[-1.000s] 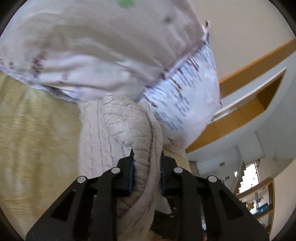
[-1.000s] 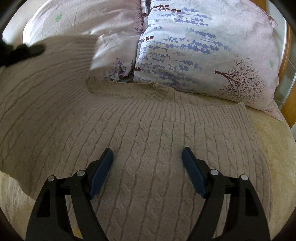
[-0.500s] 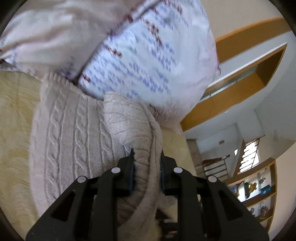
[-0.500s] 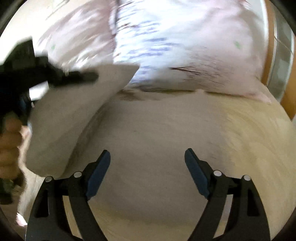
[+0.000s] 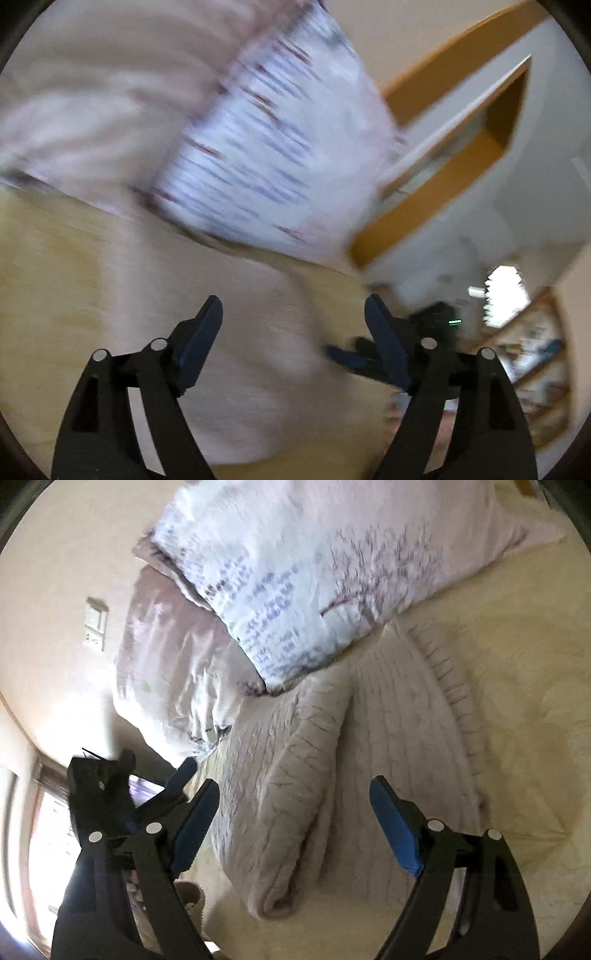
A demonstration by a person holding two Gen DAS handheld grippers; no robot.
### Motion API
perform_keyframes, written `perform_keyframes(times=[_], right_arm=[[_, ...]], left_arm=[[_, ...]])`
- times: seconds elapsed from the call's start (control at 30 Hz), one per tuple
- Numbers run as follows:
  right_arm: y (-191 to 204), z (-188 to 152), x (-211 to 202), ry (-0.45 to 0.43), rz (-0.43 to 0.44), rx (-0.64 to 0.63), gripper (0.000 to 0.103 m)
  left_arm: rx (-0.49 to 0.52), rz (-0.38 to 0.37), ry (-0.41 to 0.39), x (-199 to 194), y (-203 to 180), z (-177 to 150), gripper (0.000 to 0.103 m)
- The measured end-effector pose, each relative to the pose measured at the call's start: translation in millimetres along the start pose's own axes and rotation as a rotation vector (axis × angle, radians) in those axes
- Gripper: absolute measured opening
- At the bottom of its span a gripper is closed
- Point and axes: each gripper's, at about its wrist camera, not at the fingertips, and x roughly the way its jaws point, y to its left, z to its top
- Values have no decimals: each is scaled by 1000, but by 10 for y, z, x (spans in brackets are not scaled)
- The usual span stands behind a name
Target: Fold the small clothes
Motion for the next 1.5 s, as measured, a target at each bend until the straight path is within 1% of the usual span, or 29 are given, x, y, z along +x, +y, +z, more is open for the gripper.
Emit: perform_keyframes(times=[0.07, 0.1, 0.13, 0.2, 0.27, 0.33, 0.4, 0.43, 0.5, 0.53, 0.6, 0.63, 0.67, 0.73, 0.77, 0.87, 1.03, 1.17, 1.27, 1.4, 1.5], right_arm=[[-10, 26, 121, 39, -2, 21, 84], [-12, 24, 159, 54, 2, 25, 79], [-6, 28, 218, 76, 1, 24, 76], [-21, 18, 342, 113, -2, 33, 67], [-22, 29, 473, 131, 5, 40, 63], [-36, 47, 486, 120, 26, 51, 62], [-56, 104, 520, 100, 50, 64, 53], [-82, 149, 570, 93, 55, 79, 50], [-144, 202, 630, 85, 62, 99, 42], [-169, 231, 667, 76, 57, 113, 39], [-186, 263, 661, 61, 48, 111, 28], [-164, 276, 660, 51, 33, 93, 24], [-82, 278, 637, 31, -3, 36, 20], [126, 250, 586, -14, -83, -95, 18], [289, 210, 547, -45, -130, -188, 17], [625, 113, 437, -119, -215, -373, 17], [922, -8, 245, -213, -337, -575, 16], [952, -47, 95, -240, -406, -650, 16], [904, -43, -39, -269, -459, -673, 16], [733, 24, -199, -291, -484, -632, 16], [465, 96, -167, -255, -506, -575, 16]], left_arm=[[38, 139, -14, -70, 105, -19, 80], [40, 176, -5, -78, 183, -35, 80], [25, 207, 24, -50, 287, -70, 80], [-14, 210, 67, -32, 443, -123, 80], [-48, 218, 102, 49, 556, -177, 80], [-72, 203, 126, 109, 636, -225, 80], [-92, 176, 149, 183, 664, -280, 80], [-107, 154, 165, 218, 689, -299, 80], [-120, 142, 181, 281, 682, -329, 80], [-128, 132, 186, 300, 698, -345, 80], [-118, 132, 182, 329, 664, -369, 80], [-119, 132, 184, 329, 666, -366, 80], [-125, 130, 186, 343, 669, -352, 80], [-148, 121, 185, 329, 700, -348, 81], [-153, 121, 183, 328, 712, -341, 81], [-154, 121, 185, 291, 730, -321, 81], [-133, 111, 167, 189, 678, -319, 81], [-117, 97, 170, 188, 604, -345, 81], [-105, 85, 188, 247, 536, -391, 81], [-87, 68, 210, 332, 440, -454, 81], [-79, 60, 229, 411, 375, -501, 80]])
